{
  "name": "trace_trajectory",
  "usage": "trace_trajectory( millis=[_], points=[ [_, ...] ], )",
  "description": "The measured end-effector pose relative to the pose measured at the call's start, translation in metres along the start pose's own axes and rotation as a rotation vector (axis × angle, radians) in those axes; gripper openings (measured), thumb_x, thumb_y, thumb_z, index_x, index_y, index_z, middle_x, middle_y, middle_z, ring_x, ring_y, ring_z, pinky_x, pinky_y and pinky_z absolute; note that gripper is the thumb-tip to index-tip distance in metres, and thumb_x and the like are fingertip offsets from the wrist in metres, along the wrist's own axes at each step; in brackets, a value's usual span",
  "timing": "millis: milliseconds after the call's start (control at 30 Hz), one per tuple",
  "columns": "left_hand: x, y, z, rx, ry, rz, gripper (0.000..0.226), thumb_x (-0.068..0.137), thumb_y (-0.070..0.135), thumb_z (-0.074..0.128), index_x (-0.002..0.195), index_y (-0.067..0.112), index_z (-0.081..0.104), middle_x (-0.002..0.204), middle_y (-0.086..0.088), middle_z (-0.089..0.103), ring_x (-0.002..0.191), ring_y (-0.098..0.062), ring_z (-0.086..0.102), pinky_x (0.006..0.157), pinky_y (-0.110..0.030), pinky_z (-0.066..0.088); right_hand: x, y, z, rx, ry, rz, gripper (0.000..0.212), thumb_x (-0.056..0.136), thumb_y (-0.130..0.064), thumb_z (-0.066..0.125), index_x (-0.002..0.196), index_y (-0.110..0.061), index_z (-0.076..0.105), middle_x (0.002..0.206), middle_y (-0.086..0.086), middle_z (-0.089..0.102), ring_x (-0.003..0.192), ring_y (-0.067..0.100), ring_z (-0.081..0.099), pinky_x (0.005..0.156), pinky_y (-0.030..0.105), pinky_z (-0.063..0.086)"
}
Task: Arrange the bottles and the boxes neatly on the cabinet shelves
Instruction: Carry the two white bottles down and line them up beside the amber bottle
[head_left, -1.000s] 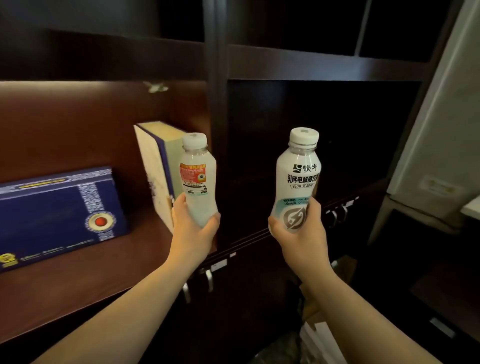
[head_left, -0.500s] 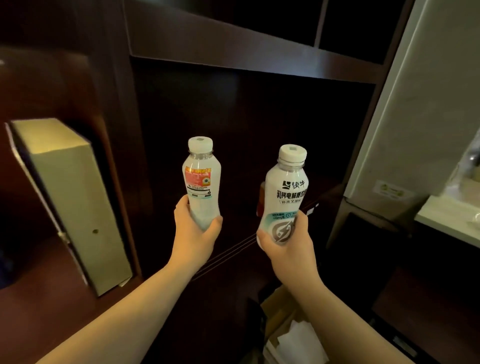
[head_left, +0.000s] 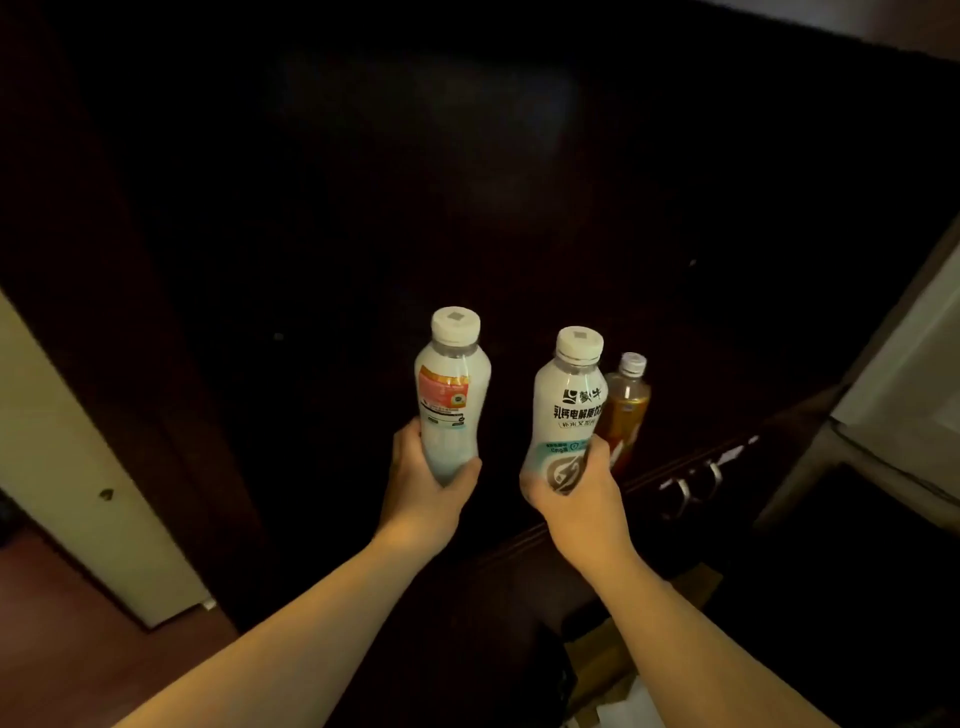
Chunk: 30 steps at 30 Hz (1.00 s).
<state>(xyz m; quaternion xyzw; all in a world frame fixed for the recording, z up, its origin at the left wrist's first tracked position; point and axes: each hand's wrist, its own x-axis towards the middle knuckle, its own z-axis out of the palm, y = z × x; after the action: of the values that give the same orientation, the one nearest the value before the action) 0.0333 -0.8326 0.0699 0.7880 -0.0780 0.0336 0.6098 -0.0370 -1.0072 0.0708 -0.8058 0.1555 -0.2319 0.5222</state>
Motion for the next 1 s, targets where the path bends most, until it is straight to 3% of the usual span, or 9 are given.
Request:
trace_trajectory(
  millis=[200,300,433,533,633,733,800,867,1000],
  points=[
    [0.004,-0.035,0.04,0.116,0.098,-0.071,0.076,0.077,0.04,0.08,0.14,0.037,0.037,0.125,0.013,0.045,0.099,0.005,0.05,0.069,-0.005,0.036,0.055,0.064,0.016,0.031,-0.176,0.006,0.06,0.08,-0.032,0.082,0.121,-0.043,0.04,0.106,-0.016,0.067,0.093,-0.008,0.065,0.074,0.022,0.053],
    [0.003,-0.047,0.056,0.111,0.143,-0.114,0.073,0.079,0.04,0.08,0.139,0.036,0.038,0.127,0.01,0.047,0.103,0.003,0.051,0.074,-0.009,0.038,0.073,0.085,0.014,0.031,-0.242,0.0,0.061,0.08,-0.033,0.081,0.122,-0.044,0.038,0.108,-0.017,0.067,0.095,-0.007,0.065,0.077,0.022,0.053],
    [0.003,-0.058,0.069,0.05,0.171,-0.149,0.072,0.08,0.034,0.08,0.14,0.032,0.042,0.131,0.006,0.055,0.115,-0.008,0.057,0.09,-0.027,0.05,0.085,0.101,0.01,0.036,-0.284,-0.016,0.062,0.08,-0.033,0.082,0.122,-0.044,0.038,0.11,-0.019,0.064,0.097,-0.012,0.062,0.078,0.02,0.05],
    [0.004,-0.057,0.075,0.06,0.184,-0.151,0.073,0.08,0.035,0.08,0.141,0.033,0.041,0.13,0.007,0.056,0.116,-0.009,0.057,0.094,-0.033,0.052,0.088,0.106,0.009,0.038,-0.304,-0.034,0.062,0.08,-0.035,0.081,0.119,-0.049,0.036,0.109,-0.021,0.063,0.096,-0.014,0.06,0.074,0.016,0.047],
    [0.001,-0.057,0.077,0.115,0.187,-0.139,0.069,0.079,0.038,0.079,0.137,0.033,0.043,0.126,0.009,0.057,0.113,-0.007,0.057,0.089,-0.03,0.052,0.088,0.109,0.009,0.05,-0.326,-0.04,0.065,0.08,-0.036,0.081,0.125,-0.048,0.036,0.113,-0.021,0.062,0.101,-0.007,0.062,0.078,0.019,0.049],
    [0.0,-0.055,0.077,0.144,0.186,-0.115,0.062,0.078,0.041,0.078,0.129,0.041,0.042,0.121,0.014,0.057,0.109,-0.003,0.057,0.078,-0.018,0.046,0.089,0.11,0.008,0.052,-0.332,-0.057,0.065,0.08,-0.035,0.081,0.121,-0.053,0.034,0.112,-0.022,0.062,0.1,-0.011,0.06,0.077,0.017,0.048],
    [0.0,-0.053,0.077,0.157,0.183,-0.104,0.065,0.078,0.041,0.077,0.132,0.04,0.041,0.121,0.014,0.057,0.108,-0.001,0.056,0.077,-0.016,0.045,0.088,0.11,0.008,0.048,-0.336,-0.06,0.065,0.081,-0.035,0.081,0.122,-0.053,0.034,0.112,-0.023,0.061,0.099,-0.012,0.06,0.078,0.017,0.048],
    [-0.001,-0.054,0.075,0.163,0.181,-0.104,0.071,0.079,0.041,0.078,0.138,0.036,0.039,0.125,0.011,0.056,0.111,-0.005,0.056,0.084,-0.024,0.049,0.087,0.11,0.008,0.044,-0.34,-0.062,0.066,0.081,-0.037,0.081,0.125,-0.051,0.034,0.113,-0.024,0.061,0.098,-0.011,0.06,0.078,0.018,0.048],
    [0.0,-0.054,0.075,0.111,0.191,-0.103,0.097,0.072,0.037,0.086,0.147,0.031,0.025,0.137,0.007,0.05,0.12,-0.011,0.051,0.09,-0.025,0.043,0.087,0.11,0.008,0.031,-0.337,-0.078,0.065,0.081,-0.038,0.08,0.121,-0.056,0.033,0.112,-0.025,0.06,0.098,-0.015,0.058,0.074,0.014,0.046]
  ],
)
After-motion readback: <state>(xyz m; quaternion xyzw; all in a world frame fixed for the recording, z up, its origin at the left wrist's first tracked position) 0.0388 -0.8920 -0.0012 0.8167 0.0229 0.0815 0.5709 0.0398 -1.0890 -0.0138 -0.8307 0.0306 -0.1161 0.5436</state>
